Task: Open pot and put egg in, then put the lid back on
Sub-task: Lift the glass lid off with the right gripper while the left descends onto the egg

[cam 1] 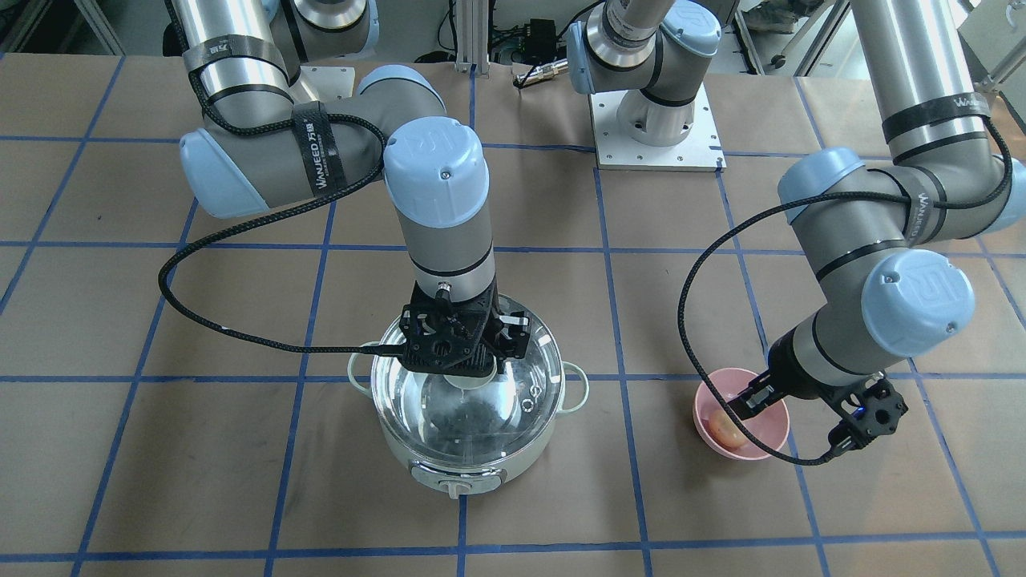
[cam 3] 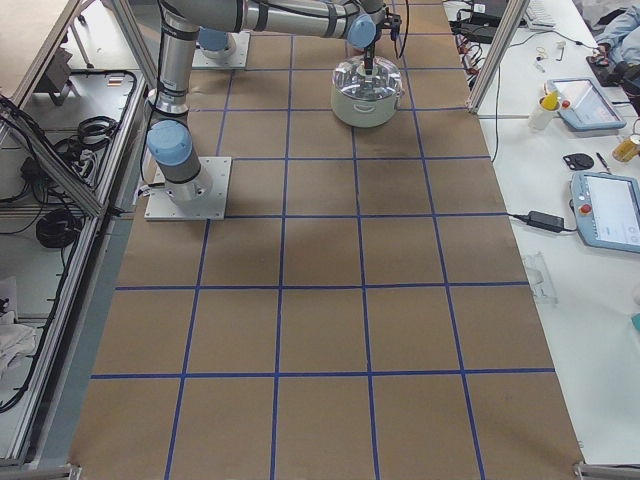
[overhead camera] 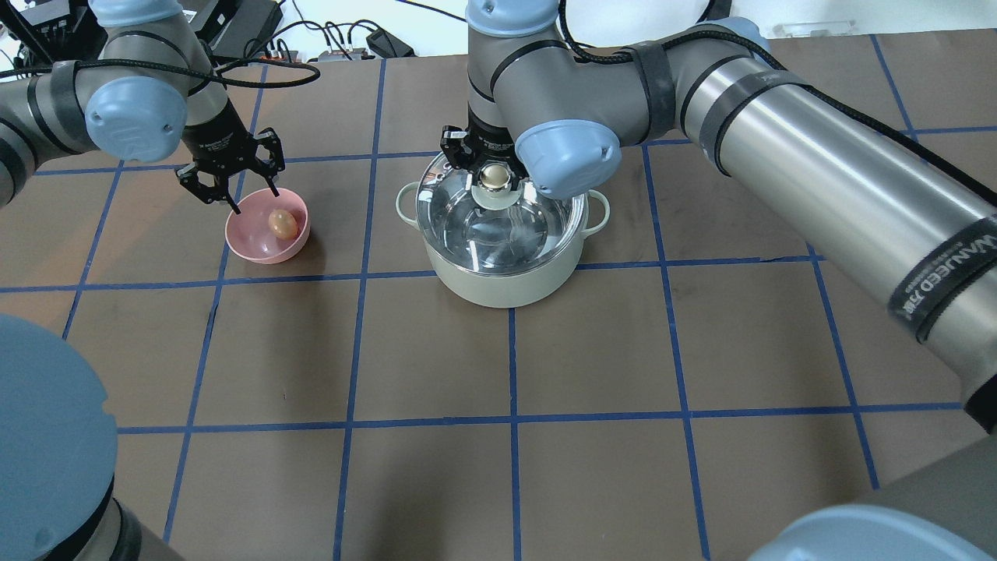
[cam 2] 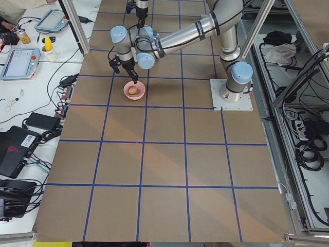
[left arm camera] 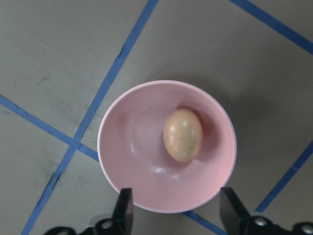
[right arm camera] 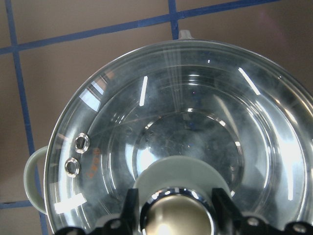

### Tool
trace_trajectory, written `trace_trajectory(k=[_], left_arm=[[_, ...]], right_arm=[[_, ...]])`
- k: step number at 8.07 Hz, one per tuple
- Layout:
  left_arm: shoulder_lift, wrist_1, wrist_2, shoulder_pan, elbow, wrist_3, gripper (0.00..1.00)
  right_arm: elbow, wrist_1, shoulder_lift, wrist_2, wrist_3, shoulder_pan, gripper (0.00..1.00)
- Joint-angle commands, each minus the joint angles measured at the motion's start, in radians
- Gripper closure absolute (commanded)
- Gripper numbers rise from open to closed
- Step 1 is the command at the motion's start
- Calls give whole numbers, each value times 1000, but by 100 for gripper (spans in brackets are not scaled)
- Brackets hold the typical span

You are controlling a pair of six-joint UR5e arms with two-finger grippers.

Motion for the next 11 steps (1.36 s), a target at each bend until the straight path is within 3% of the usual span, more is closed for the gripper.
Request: trace_trajectory(k=[1,2,3,5,8,10,11], left_arm=[[-45,20,4,7,-1,5,35],[-54,34,2,16,-1,5,35],[-60,34,2,18,-1,5,35],[-90,61,4,19,1,12,35],[-100,63,4,19,-2,13,35],[-117,63,2,19,-2,10,38],[-125,63,2,19,-2,12,45]], right_arm=[[-1,0,-3,2,-28,-1,72],[-2,2,-4,1,-36,-2,85],[-14,14,-22,-7,-43,-7,87],[-86,167,-88,-5,-101,-40,88],[-84,313,-176,-34,-455,-296,90],[-82,358,-210,-65,-626,-405,94],[-80,359,-211,-96,-689,-441,96]])
